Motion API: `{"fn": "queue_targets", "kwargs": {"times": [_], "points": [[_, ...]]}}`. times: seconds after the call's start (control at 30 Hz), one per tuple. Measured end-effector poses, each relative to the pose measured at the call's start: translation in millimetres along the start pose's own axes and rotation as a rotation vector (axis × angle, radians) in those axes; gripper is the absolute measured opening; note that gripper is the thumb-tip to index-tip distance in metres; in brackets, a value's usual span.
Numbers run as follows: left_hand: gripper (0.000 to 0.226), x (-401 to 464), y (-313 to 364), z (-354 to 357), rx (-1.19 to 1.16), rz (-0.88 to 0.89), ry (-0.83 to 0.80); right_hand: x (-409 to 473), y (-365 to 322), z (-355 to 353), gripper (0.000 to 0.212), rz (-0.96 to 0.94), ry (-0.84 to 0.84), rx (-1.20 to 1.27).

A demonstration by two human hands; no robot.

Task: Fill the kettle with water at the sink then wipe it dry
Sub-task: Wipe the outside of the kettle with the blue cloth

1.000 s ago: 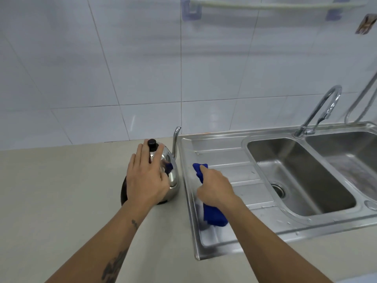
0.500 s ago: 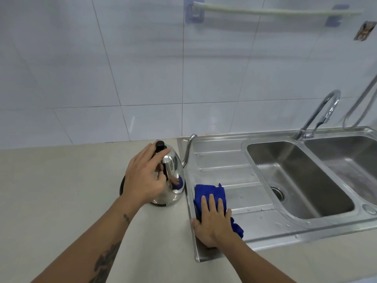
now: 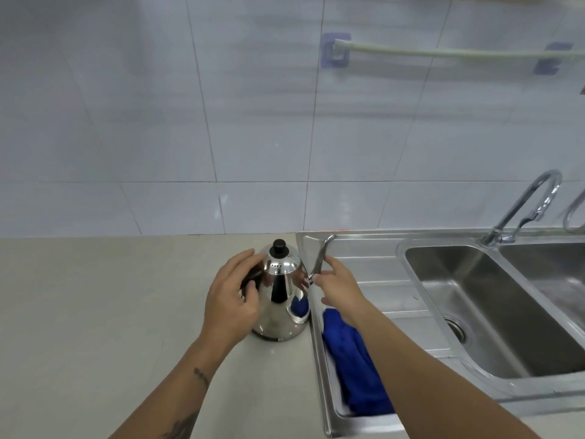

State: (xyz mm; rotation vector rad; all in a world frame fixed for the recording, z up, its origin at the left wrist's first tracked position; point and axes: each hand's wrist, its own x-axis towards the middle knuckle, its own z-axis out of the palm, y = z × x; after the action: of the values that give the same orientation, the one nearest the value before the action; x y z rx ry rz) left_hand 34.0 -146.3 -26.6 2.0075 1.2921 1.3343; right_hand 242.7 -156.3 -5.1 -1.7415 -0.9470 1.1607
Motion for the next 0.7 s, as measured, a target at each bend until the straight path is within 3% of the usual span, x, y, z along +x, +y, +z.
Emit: {"fn": "queue_targets", "kwargs": {"times": [0.3, 0.7], "points": [[0.051, -15.5, -12.4, -10.4, -0.159, -0.145, 0.057, 28.7, -7.4, 1.5, 0.026, 0.014, 0.063, -0.036], [0.047, -2.8, -25.9, -13.4, -0.098, -0.121, 0.103, 30.3, 13.1, 7.1, 0.015, -0.094, 0.101, -0.071]]}}
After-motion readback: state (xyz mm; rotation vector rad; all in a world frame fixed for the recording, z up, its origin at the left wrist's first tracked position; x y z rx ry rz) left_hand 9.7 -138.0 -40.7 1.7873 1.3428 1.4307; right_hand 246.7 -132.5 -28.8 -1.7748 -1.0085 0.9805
